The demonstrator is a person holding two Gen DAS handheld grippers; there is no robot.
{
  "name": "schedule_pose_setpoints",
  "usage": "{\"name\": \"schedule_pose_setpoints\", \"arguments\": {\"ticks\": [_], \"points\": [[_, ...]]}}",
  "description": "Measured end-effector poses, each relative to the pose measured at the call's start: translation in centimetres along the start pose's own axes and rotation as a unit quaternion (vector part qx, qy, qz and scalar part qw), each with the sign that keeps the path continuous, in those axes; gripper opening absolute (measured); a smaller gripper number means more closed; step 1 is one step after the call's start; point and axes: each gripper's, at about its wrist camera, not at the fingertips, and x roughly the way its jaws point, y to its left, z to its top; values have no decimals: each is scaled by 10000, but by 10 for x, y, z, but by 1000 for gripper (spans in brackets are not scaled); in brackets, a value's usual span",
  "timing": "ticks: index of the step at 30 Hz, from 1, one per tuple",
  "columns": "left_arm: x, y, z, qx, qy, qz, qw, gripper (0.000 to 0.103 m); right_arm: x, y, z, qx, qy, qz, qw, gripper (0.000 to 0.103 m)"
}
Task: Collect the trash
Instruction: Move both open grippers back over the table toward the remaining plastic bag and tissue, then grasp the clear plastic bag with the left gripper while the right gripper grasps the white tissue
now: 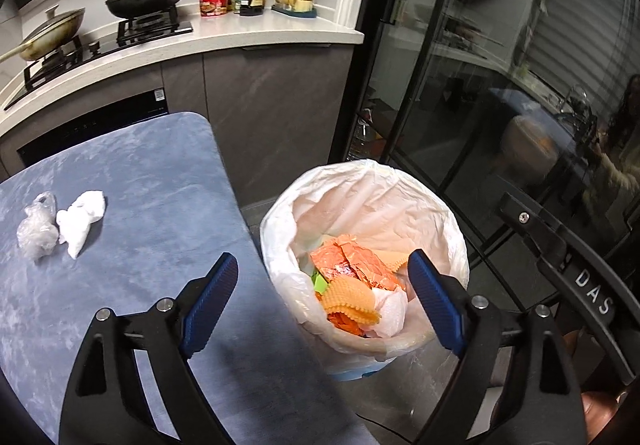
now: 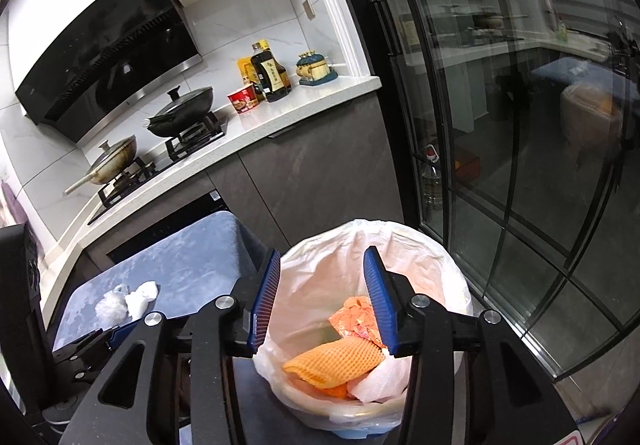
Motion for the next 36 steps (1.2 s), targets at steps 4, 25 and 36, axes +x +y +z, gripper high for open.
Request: {"name": "schedule_pose_setpoints", "arguments": {"ticks": [4, 25, 36], "points": [[-11, 12, 2, -103, -103, 59, 9999, 85, -5, 15, 1, -81, -9, 97, 9999, 44], [-72, 164, -14, -1203, -396, 1271, 9838, 91, 11, 158, -23, -1007, 402, 1032, 9887, 57], [-85, 261, -35, -1973, -333, 1837, 9624, 91, 67, 241, -58, -1432, 991, 1461, 9738, 57]]}}
